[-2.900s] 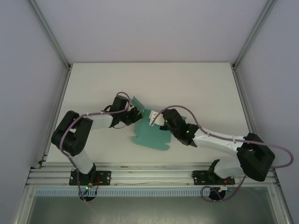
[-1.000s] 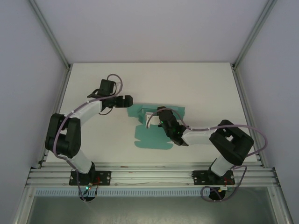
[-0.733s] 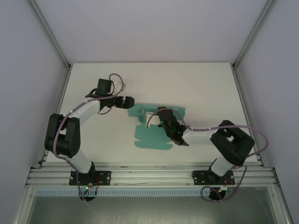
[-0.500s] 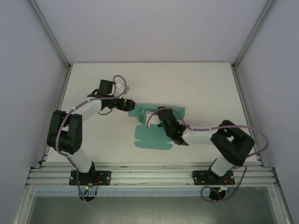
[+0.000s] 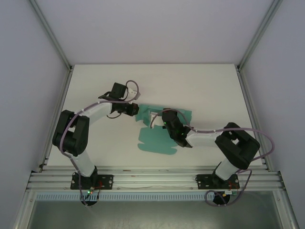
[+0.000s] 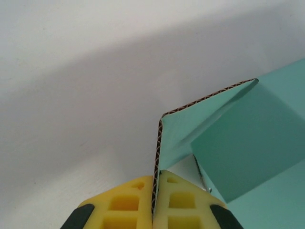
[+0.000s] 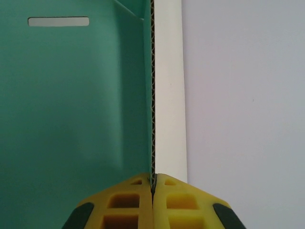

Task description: Assemble paper box

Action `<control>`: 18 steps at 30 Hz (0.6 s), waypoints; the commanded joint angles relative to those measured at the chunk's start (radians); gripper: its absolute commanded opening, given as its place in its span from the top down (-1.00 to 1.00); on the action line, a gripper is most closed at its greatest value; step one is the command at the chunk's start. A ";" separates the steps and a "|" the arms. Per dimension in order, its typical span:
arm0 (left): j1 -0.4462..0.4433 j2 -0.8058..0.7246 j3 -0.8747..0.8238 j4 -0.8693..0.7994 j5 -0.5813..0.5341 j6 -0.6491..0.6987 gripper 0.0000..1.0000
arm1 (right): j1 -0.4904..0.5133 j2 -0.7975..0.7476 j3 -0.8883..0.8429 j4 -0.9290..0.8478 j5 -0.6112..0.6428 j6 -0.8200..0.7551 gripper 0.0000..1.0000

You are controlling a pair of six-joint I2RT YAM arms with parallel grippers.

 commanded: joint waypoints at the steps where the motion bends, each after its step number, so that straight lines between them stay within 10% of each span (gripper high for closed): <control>1: -0.061 -0.045 -0.005 0.003 -0.117 -0.064 1.00 | 0.025 -0.017 0.028 -0.012 0.000 0.045 1.00; 18: -0.248 -0.136 -0.106 0.143 -0.129 -0.196 1.00 | 0.042 -0.014 -0.006 0.039 -0.012 0.130 1.00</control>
